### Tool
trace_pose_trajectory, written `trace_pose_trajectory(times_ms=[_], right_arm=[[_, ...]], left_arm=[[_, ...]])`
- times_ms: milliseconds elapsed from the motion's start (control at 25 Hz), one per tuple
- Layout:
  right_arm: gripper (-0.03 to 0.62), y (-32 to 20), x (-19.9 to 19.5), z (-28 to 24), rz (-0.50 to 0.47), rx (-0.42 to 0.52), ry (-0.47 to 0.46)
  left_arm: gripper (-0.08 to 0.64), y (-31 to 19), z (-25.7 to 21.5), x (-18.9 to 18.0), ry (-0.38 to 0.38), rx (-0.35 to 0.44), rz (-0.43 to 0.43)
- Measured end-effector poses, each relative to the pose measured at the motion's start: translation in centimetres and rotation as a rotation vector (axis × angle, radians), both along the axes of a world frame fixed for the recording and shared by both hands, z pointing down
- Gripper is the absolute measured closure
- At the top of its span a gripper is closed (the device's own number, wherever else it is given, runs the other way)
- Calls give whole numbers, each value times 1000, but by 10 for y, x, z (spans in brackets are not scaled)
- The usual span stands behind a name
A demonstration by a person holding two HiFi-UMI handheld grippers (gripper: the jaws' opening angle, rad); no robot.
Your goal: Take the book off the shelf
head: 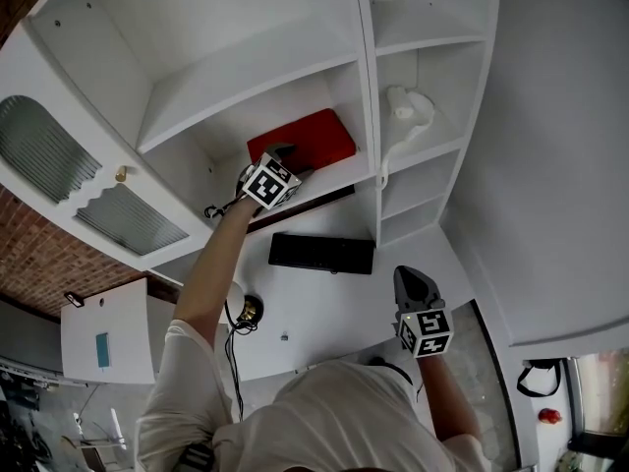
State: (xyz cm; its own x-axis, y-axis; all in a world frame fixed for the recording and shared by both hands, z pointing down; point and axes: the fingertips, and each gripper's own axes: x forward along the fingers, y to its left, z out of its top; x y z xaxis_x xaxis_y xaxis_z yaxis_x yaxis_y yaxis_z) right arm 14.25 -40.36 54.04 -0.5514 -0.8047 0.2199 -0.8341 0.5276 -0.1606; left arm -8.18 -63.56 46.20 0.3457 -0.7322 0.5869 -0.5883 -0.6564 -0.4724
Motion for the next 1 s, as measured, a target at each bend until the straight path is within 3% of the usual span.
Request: trace_pose_trajectory(times_ms=[200,1000], right_arm=[[589,2,3,4,8,-15,-12],[589,10,11,16,68,-87,-84]], left_arm=[[348,1,8,2,-87,2,26],[373,21,9,9,-69,-35,47]])
